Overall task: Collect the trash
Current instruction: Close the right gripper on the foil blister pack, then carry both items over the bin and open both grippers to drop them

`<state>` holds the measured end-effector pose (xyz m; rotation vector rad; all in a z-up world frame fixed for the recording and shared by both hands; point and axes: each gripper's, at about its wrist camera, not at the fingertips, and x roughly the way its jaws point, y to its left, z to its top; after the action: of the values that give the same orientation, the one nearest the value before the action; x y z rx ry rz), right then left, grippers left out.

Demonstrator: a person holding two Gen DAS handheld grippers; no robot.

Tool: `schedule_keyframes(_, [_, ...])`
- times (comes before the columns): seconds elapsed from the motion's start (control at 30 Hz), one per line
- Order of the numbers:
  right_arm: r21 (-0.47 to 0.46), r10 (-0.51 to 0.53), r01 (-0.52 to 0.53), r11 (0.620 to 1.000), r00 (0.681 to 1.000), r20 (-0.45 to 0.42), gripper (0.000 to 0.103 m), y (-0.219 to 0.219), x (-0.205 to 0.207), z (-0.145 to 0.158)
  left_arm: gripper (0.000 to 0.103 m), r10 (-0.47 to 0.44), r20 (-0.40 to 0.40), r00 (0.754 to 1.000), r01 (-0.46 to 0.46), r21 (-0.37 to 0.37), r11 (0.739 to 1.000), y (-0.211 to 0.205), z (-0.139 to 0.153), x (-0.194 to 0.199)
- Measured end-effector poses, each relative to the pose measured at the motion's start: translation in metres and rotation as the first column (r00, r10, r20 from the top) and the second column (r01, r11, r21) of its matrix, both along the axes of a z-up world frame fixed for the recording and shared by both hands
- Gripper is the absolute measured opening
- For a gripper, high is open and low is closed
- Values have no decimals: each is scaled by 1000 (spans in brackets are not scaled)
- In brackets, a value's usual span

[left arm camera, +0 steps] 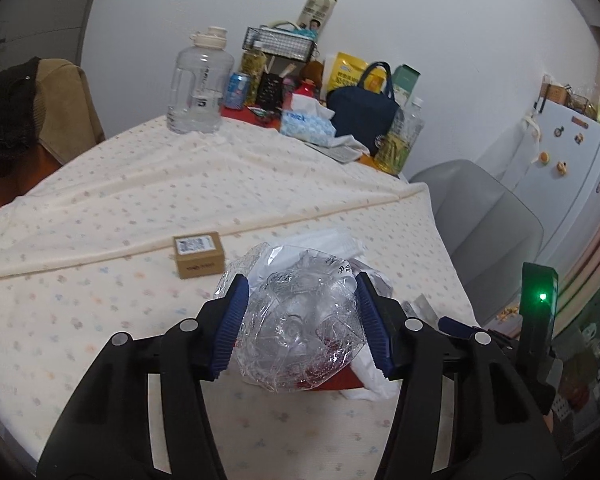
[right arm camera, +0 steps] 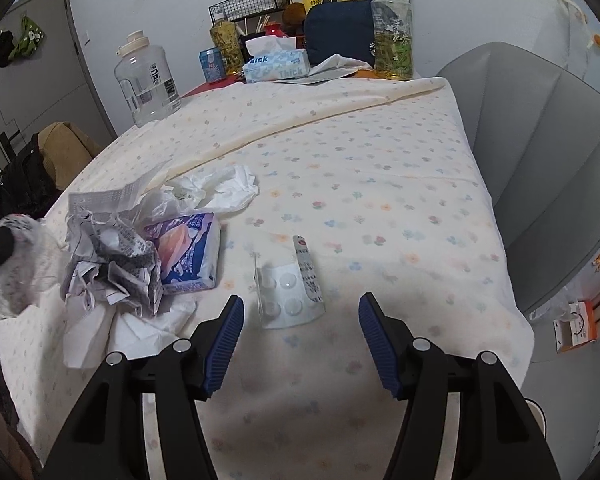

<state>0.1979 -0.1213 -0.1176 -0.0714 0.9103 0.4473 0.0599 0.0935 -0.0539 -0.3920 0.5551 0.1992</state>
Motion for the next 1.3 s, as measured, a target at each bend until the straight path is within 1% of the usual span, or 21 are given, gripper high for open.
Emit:
schedule_keyframes(0.1, [-23,2,-2,1000,1000,-1,58,7,4,-5,55,27,2,1000,-27,11,1000,9,1,-4])
schedule_keyframes(0.13, [-45,-3,4,999,1000,11,48,9,4,-5,55,37,2,999,-37,10,999,12,1,-5])
schedule_keyframes(0.17, [-52,-2,3,999,1000,12,34,9,4,-4,55,45,1,999,-45,9,999,15,1,-6])
schedule_keyframes(0.23, [-17,13,-13,1000,1000,-7,33,6,3,0,55,53,2,999,-53,15,998,18,2,-7])
schedule_keyframes(0.43, [29,8,-9,1000,1000,18,32,-12,-16,18,55,25,24,999,-26,28,999,9,13,-6])
schedule_keyframes(0.53, [52,-12,11,999,999,33,32,-29,-28,28,55,-12,41,999,10,36,999,-5,22,-3])
schedule_keyframes(0.7, [87,-58,53,995,997,58,32,-62,-42,42,55,-97,60,993,93,70,993,-41,37,7])
schedule_keyframes(0.83, [103,-104,97,990,992,72,32,-92,-50,49,55,-166,70,984,160,74,984,-69,45,17])
schedule_keyframes(1.0, [116,-180,169,979,979,93,32,-133,-59,57,55,-250,79,965,244,80,967,-105,53,31])
schedule_keyframes(1.13, [124,-228,215,969,968,102,32,-159,-65,61,55,-295,85,952,289,73,954,-128,57,38])
schedule_keyframes(1.3, [134,-297,283,950,949,103,32,-194,-71,61,55,-353,93,931,346,86,934,-159,64,46])
